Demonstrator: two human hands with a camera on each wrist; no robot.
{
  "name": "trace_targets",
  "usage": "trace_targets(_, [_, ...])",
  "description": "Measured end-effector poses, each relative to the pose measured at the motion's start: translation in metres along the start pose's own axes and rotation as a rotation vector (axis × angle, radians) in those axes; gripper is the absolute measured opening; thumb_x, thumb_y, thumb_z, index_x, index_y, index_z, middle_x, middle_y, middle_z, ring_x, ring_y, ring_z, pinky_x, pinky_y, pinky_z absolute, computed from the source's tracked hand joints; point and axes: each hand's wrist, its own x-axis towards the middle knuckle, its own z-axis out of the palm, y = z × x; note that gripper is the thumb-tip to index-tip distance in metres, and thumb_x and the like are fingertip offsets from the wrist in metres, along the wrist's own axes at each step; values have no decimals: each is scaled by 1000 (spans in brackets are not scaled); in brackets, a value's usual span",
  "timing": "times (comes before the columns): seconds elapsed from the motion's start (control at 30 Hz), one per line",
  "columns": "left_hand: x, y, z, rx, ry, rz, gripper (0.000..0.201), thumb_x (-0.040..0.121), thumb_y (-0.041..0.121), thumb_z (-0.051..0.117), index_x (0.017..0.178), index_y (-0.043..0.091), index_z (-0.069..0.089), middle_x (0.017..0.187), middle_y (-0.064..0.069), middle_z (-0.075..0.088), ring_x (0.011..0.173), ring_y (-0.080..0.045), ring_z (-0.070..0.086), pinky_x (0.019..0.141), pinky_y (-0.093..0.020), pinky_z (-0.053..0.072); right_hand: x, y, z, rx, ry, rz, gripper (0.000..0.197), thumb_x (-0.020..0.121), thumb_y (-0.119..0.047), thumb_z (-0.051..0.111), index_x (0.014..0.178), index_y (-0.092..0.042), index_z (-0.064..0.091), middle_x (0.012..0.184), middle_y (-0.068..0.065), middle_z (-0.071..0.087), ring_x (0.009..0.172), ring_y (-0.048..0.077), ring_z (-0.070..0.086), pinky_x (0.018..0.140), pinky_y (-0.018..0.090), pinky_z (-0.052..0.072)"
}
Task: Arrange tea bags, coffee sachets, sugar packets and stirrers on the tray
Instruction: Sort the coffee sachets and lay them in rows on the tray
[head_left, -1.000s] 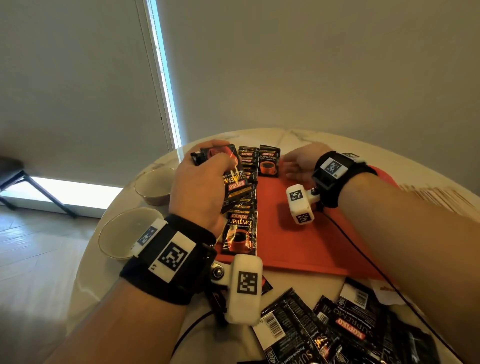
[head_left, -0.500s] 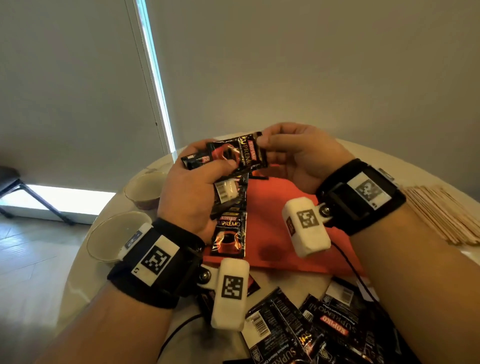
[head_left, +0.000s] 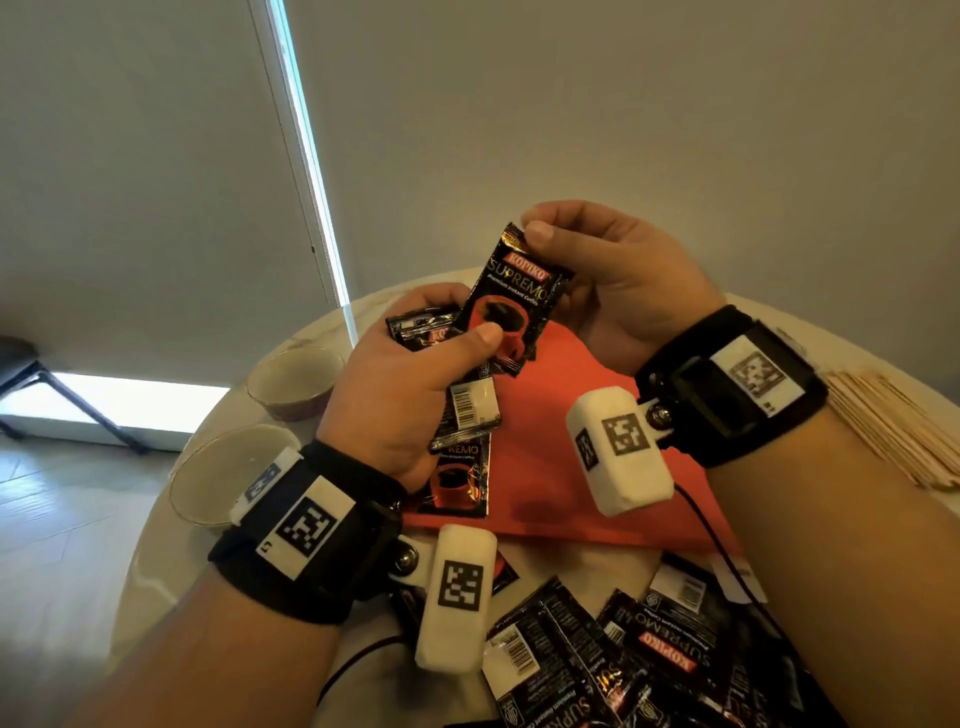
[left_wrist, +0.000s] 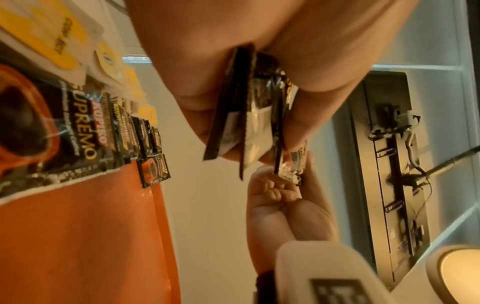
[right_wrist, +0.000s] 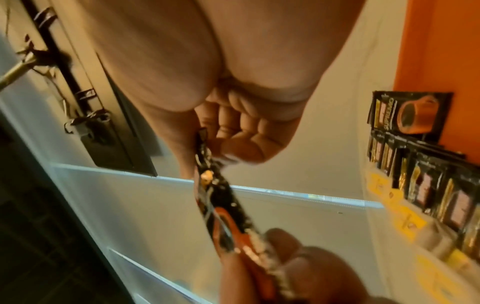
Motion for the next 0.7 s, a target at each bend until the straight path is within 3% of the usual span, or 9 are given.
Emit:
trace_targets(0.07, [2,0,-2,-44,55,-1,33,75,10,77,107,18,70,101,-17,78,95,-38,74,96,-70,53,0,0,0,-58,-32,28,15,85,-21,75,94,-10,68,82,5,68,69,17,60,63,28,50])
trace_targets(0.13, [3,0,-3,-74,80,-3,31,78,10,75,108,16,70,102,-16,78,100,-39,74,96,-69,55,-1,1,0,-125,-74,48,20,79,-22,79,91,-10,67,80,5,68,67,15,61,62,28,52])
trace_targets(0.27, [4,-1,-2,-76,33,-19,32,79,9,76,110,15,70,104,-16,78,97,-35,76,95,-64,56,0,1,3,-91,21,81,15,73,-20,77,76,-12,64,74,6,64,56,13,58,55,28,53])
trace_targets(0.4, [3,-3,-2,-54,91,2,31,82,4,77,111,13,70,106,-20,78,95,-39,76,90,-64,58,0,7,8,-67,99,159,12,91,-23,71,88,-11,69,71,2,62,57,12,57,53,28,54])
trace_targets(0.5, [5,-4,-5,-17,152,13,28,88,0,75,112,12,69,108,-23,76,96,-43,74,91,-69,57,-4,6,11,-197,-43,197,12,92,-14,68,102,-7,70,81,5,74,64,14,68,66,33,61])
trace_targets(0.6, [6,-3,-6,2,168,23,26,88,2,77,109,14,68,98,-18,77,83,-33,75,88,-62,60,-3,6,8,-254,-64,209,27,89,-1,68,117,0,68,103,15,76,78,22,74,75,37,62])
trace_targets(0.7, [8,-3,-6,-16,187,19,21,90,1,75,104,15,68,81,-13,72,71,-24,71,76,-49,62,4,6,-1,-186,111,159,13,89,0,69,100,-7,70,94,12,76,69,19,70,65,31,59])
